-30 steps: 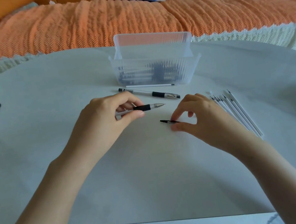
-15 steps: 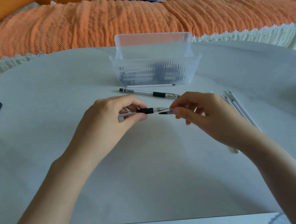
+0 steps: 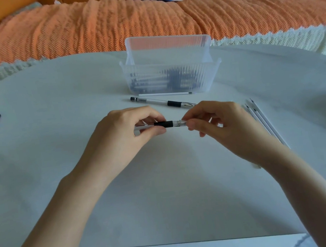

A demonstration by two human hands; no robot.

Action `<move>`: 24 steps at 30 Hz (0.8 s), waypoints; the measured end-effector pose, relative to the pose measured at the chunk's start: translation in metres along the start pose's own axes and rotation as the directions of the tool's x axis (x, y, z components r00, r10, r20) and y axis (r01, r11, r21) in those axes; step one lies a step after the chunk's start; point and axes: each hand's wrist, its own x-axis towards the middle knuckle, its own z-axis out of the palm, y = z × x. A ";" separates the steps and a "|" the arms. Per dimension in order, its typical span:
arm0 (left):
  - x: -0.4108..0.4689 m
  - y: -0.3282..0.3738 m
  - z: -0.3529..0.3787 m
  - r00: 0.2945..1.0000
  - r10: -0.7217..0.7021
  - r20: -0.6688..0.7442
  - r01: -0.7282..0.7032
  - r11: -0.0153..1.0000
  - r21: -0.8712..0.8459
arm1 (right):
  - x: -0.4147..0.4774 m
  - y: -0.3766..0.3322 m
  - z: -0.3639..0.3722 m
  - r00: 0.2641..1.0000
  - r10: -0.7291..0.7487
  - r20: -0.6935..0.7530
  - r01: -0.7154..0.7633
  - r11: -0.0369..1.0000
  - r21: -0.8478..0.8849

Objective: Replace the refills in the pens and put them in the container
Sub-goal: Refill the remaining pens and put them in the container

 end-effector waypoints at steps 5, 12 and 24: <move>-0.001 0.002 0.003 1.000 0.020 0.004 -0.020 1.000 -0.006 | -0.001 0.000 0.010 1.000 -0.011 -0.008 0.011 0.997 0.081; 0.002 0.005 0.007 0.999 -0.019 -0.030 0.017 0.996 -0.082 | 0.001 0.001 0.011 0.995 0.010 -0.097 0.010 0.978 0.207; 0.005 0.009 0.001 0.999 -0.042 -0.012 0.040 0.991 -0.131 | 0.005 -0.005 0.013 0.990 -0.019 -0.140 0.042 0.985 0.165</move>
